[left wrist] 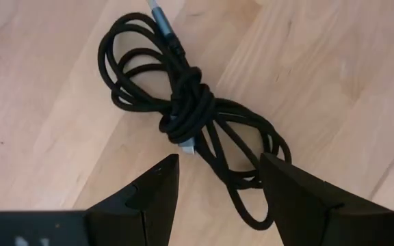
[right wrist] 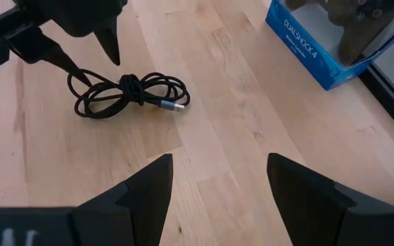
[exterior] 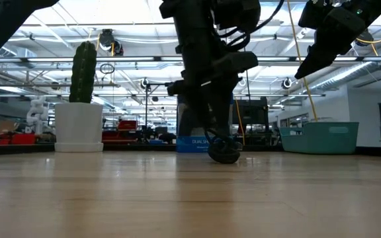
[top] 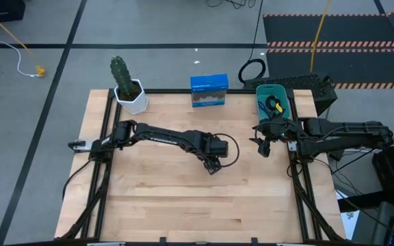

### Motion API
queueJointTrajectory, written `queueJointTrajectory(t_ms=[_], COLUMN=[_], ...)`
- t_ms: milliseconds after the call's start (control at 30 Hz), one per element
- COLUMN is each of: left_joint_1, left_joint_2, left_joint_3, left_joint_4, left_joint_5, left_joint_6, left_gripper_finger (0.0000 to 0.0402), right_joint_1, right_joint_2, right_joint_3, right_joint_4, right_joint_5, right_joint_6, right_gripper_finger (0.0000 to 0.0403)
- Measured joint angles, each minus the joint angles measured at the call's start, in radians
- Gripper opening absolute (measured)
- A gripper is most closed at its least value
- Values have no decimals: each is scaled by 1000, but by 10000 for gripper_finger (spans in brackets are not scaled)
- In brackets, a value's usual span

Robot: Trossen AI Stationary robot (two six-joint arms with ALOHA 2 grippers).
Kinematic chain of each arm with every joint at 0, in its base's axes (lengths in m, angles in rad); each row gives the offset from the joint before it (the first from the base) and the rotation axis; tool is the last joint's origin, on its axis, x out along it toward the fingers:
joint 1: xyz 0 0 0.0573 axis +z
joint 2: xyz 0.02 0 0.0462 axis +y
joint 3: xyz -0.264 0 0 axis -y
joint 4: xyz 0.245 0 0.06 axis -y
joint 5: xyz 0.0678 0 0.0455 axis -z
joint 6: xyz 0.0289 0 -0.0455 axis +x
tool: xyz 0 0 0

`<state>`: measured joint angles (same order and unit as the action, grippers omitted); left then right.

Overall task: Pick and place USB-C Cables
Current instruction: Put the black USB cable into the blue bin

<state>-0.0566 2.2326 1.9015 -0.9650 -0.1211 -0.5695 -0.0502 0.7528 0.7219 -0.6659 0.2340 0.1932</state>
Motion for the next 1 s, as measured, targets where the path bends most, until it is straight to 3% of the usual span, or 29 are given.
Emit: queueJointTrajectory(t_ms=[433,667,1000], left_joint_1=[0,3,4], left_joint_2=[0,0,0], left_joint_3=[-131,-214,-232], left_joint_4=[123,291,299], left_joint_5=[-14,-24,-94], left_joint_6=[-99,-101,-78], left_gripper_finger=[205,205,195], right_joint_1=[0,0,0], right_joint_2=[0,0,0], right_joint_3=[0,0,0], right_joint_4=[-3,3,4], right_joint_5=[0,0,0], right_joint_6=[0,1,1], right_gripper_finger=[230,230,230])
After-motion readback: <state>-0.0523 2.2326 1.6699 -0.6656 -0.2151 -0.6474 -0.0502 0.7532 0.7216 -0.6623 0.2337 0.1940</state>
